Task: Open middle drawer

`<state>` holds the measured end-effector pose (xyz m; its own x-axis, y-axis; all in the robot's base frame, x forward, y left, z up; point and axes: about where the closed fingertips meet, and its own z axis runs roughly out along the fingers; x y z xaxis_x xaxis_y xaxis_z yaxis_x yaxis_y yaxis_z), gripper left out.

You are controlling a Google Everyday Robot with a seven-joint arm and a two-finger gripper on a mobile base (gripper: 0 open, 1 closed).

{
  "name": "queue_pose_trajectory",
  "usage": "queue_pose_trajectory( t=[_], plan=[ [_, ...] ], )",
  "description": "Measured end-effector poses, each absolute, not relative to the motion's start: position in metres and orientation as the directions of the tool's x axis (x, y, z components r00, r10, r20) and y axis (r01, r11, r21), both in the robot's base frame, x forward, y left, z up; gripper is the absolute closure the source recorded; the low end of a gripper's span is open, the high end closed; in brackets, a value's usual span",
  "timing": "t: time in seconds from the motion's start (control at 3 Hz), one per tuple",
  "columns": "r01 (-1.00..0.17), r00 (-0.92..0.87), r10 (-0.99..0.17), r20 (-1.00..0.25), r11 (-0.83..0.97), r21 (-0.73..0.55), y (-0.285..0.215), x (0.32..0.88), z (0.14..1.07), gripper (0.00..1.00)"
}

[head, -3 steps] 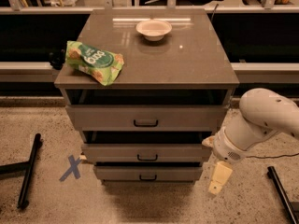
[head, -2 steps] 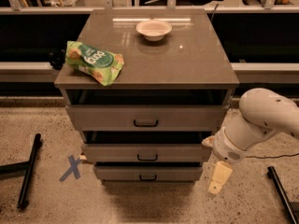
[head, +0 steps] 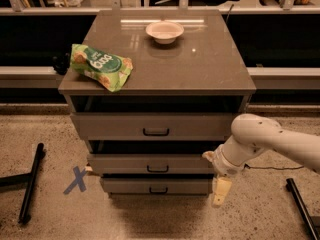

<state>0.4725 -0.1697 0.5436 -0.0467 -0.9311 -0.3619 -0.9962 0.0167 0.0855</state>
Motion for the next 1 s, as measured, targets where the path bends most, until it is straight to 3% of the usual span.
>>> queue_pose_trajectory(
  t=[0.33, 1.0],
  plan=[
    [-0.998, -0.007, -0.922, -0.388, -0.018, 0.061, -0.167, 0.503, 0.491, 0.00],
    [-0.998, 0.003, -0.926, -0.378, -0.025, 0.052, -0.166, 0.502, 0.479, 0.00]
  ],
)
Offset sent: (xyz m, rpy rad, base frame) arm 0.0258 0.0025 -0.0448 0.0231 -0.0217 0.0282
